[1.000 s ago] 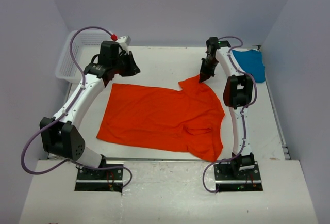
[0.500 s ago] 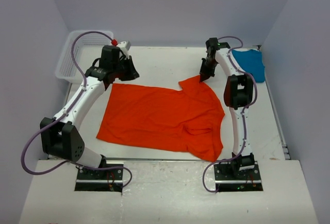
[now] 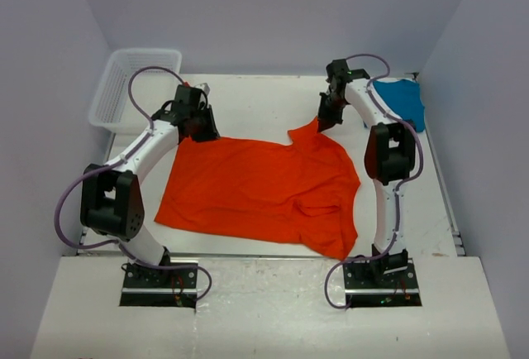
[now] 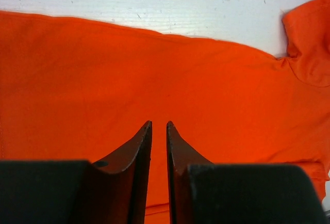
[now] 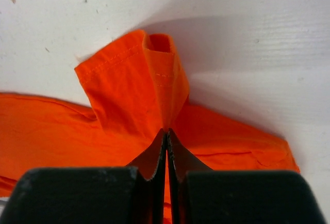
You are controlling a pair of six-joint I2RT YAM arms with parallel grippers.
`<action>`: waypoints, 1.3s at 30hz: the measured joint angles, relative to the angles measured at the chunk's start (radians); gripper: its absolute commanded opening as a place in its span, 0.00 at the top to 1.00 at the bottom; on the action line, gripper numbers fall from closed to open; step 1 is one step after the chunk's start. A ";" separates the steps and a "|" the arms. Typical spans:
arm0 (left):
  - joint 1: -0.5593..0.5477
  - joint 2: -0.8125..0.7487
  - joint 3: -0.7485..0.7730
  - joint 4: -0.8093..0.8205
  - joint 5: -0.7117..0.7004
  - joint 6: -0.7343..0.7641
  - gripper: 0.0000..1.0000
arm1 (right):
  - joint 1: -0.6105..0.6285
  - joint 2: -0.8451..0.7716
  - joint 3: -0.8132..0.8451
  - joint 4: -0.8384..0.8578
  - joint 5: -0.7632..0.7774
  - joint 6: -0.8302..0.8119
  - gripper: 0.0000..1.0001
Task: Fold and stack the t-shirts
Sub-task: Grap the side of the flattened tshirt furthest away from the robot with both arms
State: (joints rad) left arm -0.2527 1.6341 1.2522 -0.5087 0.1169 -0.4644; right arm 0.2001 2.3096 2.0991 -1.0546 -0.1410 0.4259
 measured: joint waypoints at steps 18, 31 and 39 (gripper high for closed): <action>0.004 -0.018 0.032 0.006 -0.034 -0.003 0.82 | 0.145 -0.177 -0.340 0.076 0.048 0.003 0.62; 0.026 -0.019 0.025 0.022 -0.013 0.007 0.82 | 0.156 -0.078 -0.046 0.035 0.153 -0.112 0.46; 0.042 -0.023 0.025 0.022 0.013 0.013 0.81 | 0.172 0.021 -0.011 0.027 0.151 -0.162 0.46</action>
State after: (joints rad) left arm -0.2104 1.6112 1.2770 -0.4866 0.1295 -0.4511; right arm 0.3721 2.3302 2.0876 -1.0279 0.0097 0.2638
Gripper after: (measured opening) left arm 0.185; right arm 0.538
